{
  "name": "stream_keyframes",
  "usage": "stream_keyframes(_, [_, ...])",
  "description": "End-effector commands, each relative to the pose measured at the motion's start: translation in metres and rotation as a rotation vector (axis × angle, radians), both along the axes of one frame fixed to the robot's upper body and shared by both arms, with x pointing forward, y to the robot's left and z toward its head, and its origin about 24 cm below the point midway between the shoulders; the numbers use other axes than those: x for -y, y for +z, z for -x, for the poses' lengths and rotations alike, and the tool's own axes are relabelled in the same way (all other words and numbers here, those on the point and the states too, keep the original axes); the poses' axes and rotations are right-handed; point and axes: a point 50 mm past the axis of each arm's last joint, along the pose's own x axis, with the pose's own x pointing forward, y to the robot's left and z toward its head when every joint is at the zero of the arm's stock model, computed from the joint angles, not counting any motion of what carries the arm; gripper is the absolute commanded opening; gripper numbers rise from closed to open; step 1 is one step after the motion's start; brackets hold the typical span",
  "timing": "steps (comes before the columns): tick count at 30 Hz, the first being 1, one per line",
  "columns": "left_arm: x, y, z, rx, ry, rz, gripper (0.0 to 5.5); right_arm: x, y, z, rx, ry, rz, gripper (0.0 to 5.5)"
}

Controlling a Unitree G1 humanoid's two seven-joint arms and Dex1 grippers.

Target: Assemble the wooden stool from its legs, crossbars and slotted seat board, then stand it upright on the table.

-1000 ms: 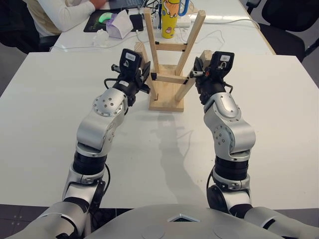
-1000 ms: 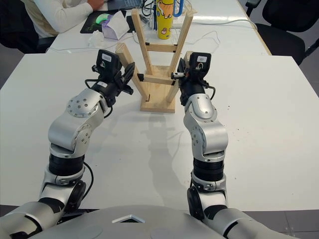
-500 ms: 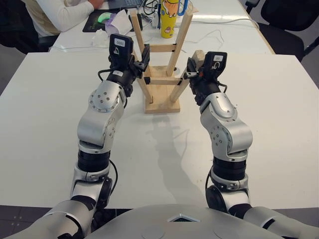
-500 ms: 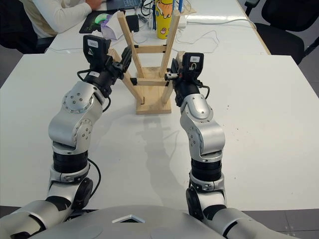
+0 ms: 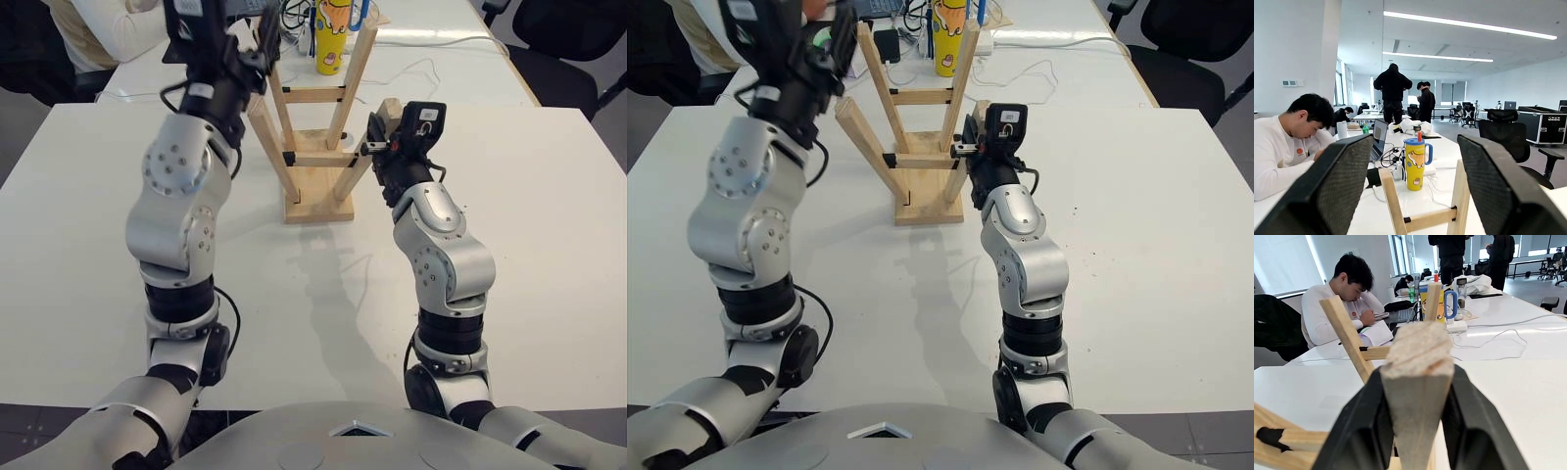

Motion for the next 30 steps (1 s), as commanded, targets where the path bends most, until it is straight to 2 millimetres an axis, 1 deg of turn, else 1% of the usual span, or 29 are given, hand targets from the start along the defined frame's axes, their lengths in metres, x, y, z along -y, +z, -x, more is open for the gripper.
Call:
stream_keyframes(1, [-0.004, 0.001, -0.003, -0.008, 0.007, 0.002, 3.17, 0.000, -0.014, 0.000, -0.068, 0.009, 0.003, 1.09])
stream_keyframes(2, [-0.004, 0.001, -0.004, -0.010, 0.010, 0.002, 3.17, 0.000, -0.014, 0.000, -0.065, 0.009, -0.003, 1.09])
stream_keyframes(3, [-0.004, 0.001, -0.004, -0.011, 0.011, 0.002, 3.17, 0.000, -0.013, 0.000, -0.062, 0.010, -0.007, 1.44])
stream_keyframes(4, [-0.004, 0.000, -0.004, -0.012, 0.011, 0.002, 3.17, 0.001, -0.013, 0.000, -0.060, 0.011, -0.011, 1.52])
stream_keyframes(7, [-0.004, -0.001, -0.004, -0.014, 0.013, -0.001, 3.17, 0.001, -0.009, 0.000, -0.043, 0.007, -0.026, 1.99])
stream_keyframes(14, [-0.009, -0.002, -0.005, -0.020, 0.033, 0.005, 3.17, 0.004, 0.008, 0.001, 0.061, -0.008, -0.077, 1.99])
stream_keyframes(18, [-0.009, -0.001, -0.010, -0.053, 0.023, 0.076, 3.17, 0.005, 0.029, 0.002, 0.186, -0.012, -0.097, 1.99])
stream_keyframes(20, [-0.010, 0.009, -0.012, -0.047, 0.003, 0.152, 3.17, 0.006, 0.038, 0.002, 0.242, -0.017, -0.097, 1.99])
stream_keyframes(22, [-0.012, 0.025, -0.013, -0.030, -0.027, 0.257, 3.17, 0.007, 0.047, 0.003, 0.295, -0.023, -0.098, 1.99])
stream_keyframes(23, [-0.013, 0.034, -0.013, -0.009, -0.038, 0.281, 3.01, 0.008, 0.050, 0.004, 0.315, -0.025, -0.102, 2.01])
stream_keyframes(26, [-0.017, 0.061, -0.010, 0.090, -0.056, 0.269, 2.60, 0.009, 0.062, 0.005, 0.373, -0.033, -0.109, 2.01])
stream_keyframes(27, [-0.016, 0.067, -0.010, 0.106, -0.059, 0.257, 2.47, 0.010, 0.065, 0.005, 0.390, -0.040, -0.108, 2.01])
stream_keyframes(30, [-0.015, 0.077, -0.010, 0.136, -0.066, 0.221, 2.03, 0.013, 0.072, 0.004, 0.418, -0.053, -0.106, 2.01])
